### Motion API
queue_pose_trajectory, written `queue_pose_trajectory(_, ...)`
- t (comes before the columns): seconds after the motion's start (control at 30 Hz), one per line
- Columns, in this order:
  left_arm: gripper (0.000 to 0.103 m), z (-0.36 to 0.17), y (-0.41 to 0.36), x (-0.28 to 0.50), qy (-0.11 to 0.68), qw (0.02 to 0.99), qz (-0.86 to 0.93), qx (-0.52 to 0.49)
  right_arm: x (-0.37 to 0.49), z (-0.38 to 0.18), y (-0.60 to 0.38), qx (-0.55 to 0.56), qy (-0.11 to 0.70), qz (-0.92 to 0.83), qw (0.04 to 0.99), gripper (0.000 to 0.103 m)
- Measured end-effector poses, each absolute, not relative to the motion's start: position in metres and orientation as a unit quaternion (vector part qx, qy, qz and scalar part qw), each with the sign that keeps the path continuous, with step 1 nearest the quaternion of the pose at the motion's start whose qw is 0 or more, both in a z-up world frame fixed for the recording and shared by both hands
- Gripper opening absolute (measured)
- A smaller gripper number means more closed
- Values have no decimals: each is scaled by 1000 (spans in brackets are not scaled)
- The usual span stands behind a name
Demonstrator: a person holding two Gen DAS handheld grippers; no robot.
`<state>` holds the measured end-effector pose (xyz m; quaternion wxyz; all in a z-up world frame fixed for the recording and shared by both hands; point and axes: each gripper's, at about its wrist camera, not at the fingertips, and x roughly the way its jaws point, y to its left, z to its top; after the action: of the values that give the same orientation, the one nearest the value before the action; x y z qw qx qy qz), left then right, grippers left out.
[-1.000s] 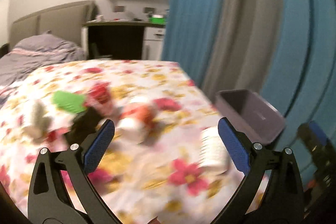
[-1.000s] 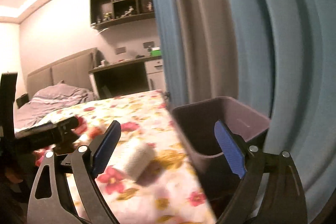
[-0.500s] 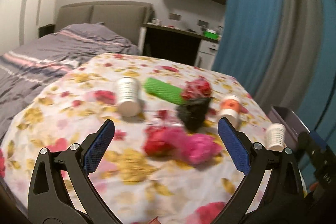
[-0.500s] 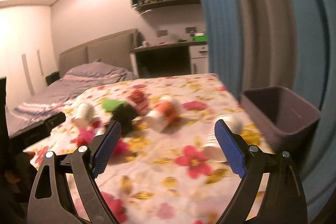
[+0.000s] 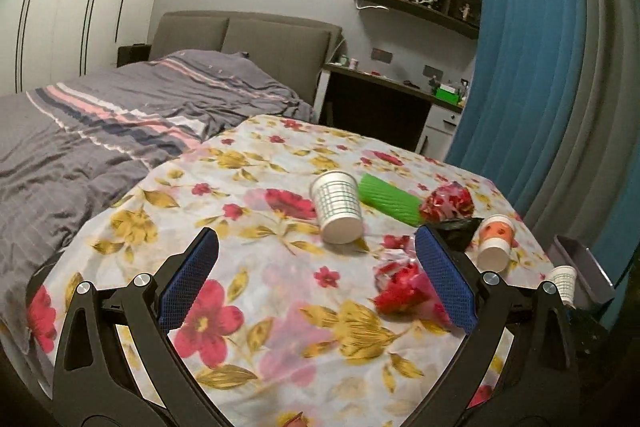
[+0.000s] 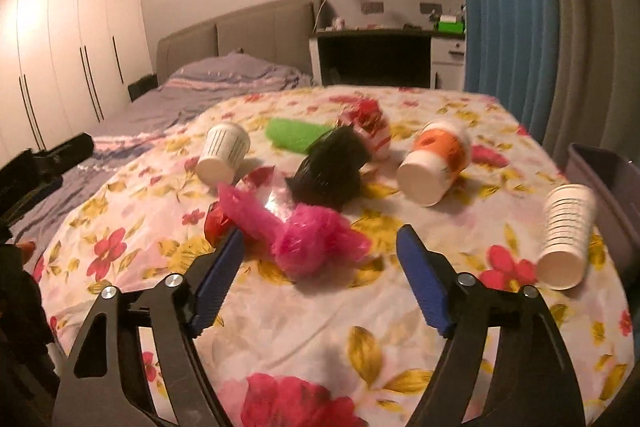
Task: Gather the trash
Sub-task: 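Move both tools back over the remaining trash on the bed, then grasp the pink bag with the right tool while the left tool grasps the red bag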
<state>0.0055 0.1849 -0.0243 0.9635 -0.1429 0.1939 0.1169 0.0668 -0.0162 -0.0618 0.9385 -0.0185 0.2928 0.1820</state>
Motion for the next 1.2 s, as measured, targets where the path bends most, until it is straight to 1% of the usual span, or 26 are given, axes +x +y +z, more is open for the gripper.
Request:
queue_pose_trajectory(0.1,97,-26,189,8,196,963,117,-143,76,-67,-11,-16,306,182,934,65)
queue_pose_trajectory(0.17,97,-28,190,10,201,962,115,-142,80,-70,-8,-16,313,182,932,64)
queue_pose_trajectory(0.3,97,-32,187,16,208,962,110,-140,91,-73,-5,-9,330,180,927,54)
queue_pose_trajectory(0.37,97,-34,188,19,212,961,109,-141,96,-75,-4,-3,338,181,924,51)
queue_pose_trajectory(0.43,97,-35,188,21,216,960,109,-143,100,-76,-2,0,344,185,920,45)
queue_pose_trajectory(0.53,97,-36,190,23,219,959,109,-145,104,-77,3,-4,350,190,917,41)
queue_pose_trajectory(0.63,97,-37,190,25,221,959,109,-143,110,-85,5,3,371,195,908,35)
queue_pose_trajectory(0.73,97,-39,189,26,226,958,105,-143,114,-91,3,17,386,201,900,31)
queue_pose_trajectory(0.87,97,-41,185,29,231,958,99,-138,112,-91,2,19,380,208,901,22)
queue_pose_trajectory(0.97,97,-43,180,31,235,958,92,-134,104,-86,-5,19,362,208,908,20)
queue_pose_trajectory(1.2,97,-52,150,50,265,957,47,-107,79,-61,-34,8,303,176,936,20)
